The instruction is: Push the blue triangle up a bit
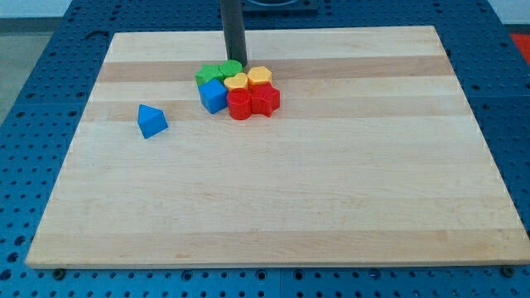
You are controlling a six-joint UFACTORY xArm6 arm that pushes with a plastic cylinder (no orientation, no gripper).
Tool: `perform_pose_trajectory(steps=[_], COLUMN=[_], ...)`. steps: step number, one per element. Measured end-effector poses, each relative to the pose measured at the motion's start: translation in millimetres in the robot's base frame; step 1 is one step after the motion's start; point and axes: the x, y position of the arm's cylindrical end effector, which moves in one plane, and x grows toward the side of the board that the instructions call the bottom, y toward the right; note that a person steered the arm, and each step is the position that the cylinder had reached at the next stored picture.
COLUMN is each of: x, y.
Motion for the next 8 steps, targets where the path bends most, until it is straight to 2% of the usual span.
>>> perform_pose_trajectory(steps=[1,2,3,4,5,7,8], x=[-40,-55,-22,33,91,179,198], y=[-3,-45,-117,-170,-196,-190,-163])
